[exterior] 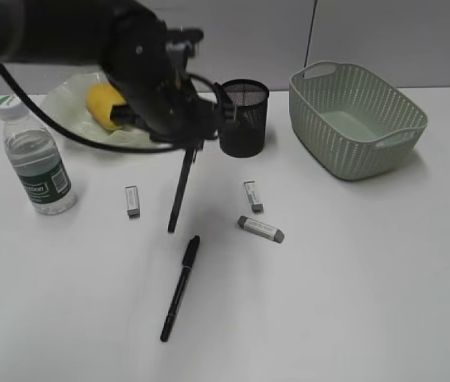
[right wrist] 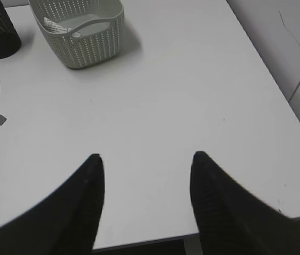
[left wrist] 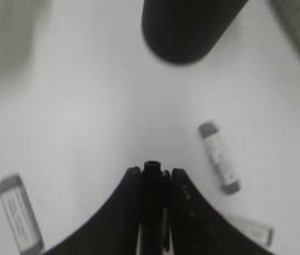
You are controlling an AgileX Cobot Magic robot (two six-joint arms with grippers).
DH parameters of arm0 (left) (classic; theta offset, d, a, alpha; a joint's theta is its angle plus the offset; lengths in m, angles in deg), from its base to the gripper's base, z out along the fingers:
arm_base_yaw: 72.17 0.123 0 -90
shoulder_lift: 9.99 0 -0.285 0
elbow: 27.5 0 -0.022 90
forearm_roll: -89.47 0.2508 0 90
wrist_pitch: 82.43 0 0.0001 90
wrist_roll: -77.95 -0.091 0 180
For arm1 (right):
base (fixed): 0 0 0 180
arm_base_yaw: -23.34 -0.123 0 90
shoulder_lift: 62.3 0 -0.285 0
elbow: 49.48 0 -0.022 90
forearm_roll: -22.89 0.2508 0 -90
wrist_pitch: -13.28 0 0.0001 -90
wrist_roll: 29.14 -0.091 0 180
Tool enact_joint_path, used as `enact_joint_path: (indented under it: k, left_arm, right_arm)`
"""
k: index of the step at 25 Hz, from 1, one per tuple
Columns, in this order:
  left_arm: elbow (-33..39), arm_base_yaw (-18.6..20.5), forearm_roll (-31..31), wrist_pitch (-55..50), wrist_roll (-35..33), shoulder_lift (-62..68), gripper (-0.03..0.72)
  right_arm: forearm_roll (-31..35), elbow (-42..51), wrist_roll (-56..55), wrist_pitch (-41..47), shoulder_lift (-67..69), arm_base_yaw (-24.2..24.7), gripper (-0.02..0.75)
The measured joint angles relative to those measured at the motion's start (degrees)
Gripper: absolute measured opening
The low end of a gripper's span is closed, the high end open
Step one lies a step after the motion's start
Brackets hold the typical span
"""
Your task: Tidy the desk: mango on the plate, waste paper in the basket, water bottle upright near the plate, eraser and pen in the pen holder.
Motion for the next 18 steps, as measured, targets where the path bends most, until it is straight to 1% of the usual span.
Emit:
enact_joint_path:
  k: [4,10,15,17,18]
  left_arm:
    - [0.00,0.89,5.62,12.43,0.05,-5.70,0.119]
    - [0.00,4.24,15.01,41.96,-0.26,-5.97,0.119]
    - [0.00,7.70,15.61,62.86,-2.20,0.22,0.119]
    - [0.00,8.14,13.88,69.68,-6.70,3.37,0.119]
    - [0.00,8.14,12.91,71.65,-10.65,4.83,0.119]
  right_arm:
    - [0.00,0.00,0.00,0.00,0.00,0.00,0.421]
    - [0.00,0.00,0.00,0.00,0.00,0.00,0.421]
    - [0.00,0.00,0.00,0.00,0.00,0.00,0.421]
    - [0.05,0.00,0.00,0.00,0.00,0.00,0.421]
    - [0.05,0.00,0.00,0.00,0.00,0.00,0.421]
